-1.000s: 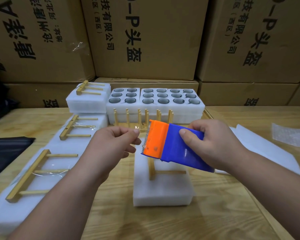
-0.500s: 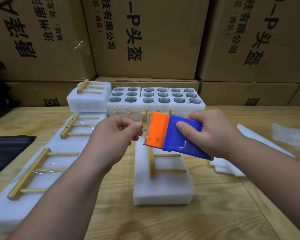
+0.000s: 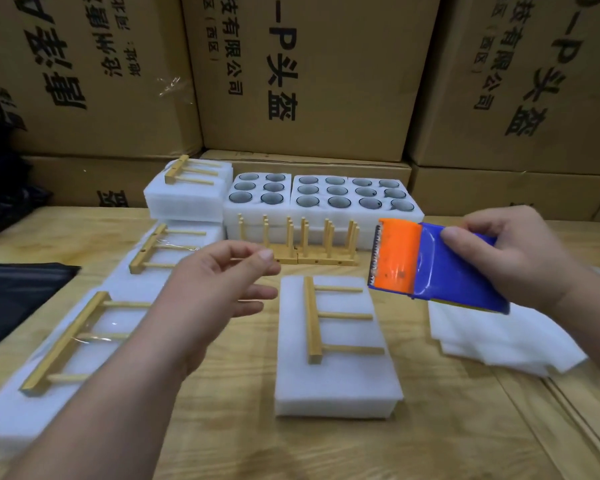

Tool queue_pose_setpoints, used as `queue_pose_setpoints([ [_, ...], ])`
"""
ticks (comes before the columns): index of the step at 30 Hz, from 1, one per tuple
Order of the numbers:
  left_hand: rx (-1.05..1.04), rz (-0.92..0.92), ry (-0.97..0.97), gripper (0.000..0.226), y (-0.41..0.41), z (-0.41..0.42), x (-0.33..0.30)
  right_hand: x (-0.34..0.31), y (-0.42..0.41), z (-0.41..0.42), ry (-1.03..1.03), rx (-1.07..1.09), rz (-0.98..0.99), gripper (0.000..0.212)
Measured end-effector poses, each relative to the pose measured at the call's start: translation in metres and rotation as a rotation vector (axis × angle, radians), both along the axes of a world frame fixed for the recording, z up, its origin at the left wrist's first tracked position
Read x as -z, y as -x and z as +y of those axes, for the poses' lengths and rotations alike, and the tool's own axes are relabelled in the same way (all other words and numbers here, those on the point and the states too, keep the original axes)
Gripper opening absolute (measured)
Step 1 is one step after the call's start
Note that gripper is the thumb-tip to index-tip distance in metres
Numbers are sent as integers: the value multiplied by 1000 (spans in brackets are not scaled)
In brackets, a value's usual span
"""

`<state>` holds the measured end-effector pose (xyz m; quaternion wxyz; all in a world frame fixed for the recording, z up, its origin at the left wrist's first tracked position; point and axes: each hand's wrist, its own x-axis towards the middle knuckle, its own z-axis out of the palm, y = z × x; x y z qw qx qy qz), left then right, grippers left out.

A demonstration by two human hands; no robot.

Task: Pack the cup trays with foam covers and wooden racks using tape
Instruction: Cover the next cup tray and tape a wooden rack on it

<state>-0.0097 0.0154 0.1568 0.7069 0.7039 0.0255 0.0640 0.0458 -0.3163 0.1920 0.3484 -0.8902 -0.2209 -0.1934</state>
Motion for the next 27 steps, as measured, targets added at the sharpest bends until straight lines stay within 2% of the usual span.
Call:
queue_pose_setpoints([
  [4, 86, -6, 48, 49, 1, -12, 3, -1, 5, 10, -94, -65, -9, 34],
  [10, 231, -58, 34, 61, 5, -37, -1, 2, 12, 24, -136, -138, 5, 30],
  [14, 279, -74, 25, 50, 5, -46, -4, 0, 13, 30, -136, -153, 2, 30],
  [22, 222, -73, -25, 20, 3, -48, -3, 2, 19, 34, -118, -162, 4, 30],
  [27, 180, -67, 7, 11, 6, -48, -5, 2, 20, 34, -161, -181, 18, 31],
])
